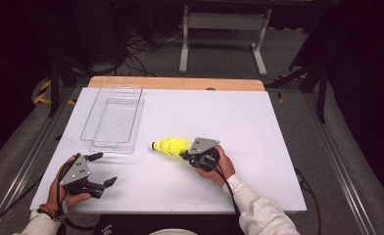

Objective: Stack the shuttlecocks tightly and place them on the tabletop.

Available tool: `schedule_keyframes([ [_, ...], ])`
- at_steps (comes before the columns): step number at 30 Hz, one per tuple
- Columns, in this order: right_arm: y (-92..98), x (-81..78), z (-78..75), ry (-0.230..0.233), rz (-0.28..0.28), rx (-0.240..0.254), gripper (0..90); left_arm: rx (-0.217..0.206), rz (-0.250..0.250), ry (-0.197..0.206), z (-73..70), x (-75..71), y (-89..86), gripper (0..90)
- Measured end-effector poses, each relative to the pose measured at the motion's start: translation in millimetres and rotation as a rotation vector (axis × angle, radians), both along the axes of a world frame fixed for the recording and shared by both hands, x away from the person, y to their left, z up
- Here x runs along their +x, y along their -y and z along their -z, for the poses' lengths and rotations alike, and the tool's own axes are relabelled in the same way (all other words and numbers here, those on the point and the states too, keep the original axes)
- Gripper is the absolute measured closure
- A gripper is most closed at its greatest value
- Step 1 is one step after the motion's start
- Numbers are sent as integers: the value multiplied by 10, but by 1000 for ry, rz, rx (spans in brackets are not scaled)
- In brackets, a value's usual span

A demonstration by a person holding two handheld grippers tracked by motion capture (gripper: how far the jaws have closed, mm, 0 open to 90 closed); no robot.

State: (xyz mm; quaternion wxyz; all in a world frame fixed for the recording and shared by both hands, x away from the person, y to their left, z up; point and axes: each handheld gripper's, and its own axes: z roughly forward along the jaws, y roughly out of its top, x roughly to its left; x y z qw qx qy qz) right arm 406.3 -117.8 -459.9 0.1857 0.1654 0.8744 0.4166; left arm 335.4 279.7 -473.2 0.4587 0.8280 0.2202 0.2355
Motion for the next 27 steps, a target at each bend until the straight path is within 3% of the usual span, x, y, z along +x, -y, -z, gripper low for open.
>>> schedule_keyframes([
  [27,-16,-15,78,0,6,-52,677,-6,-1,3,-3,-4,-4,69],
])
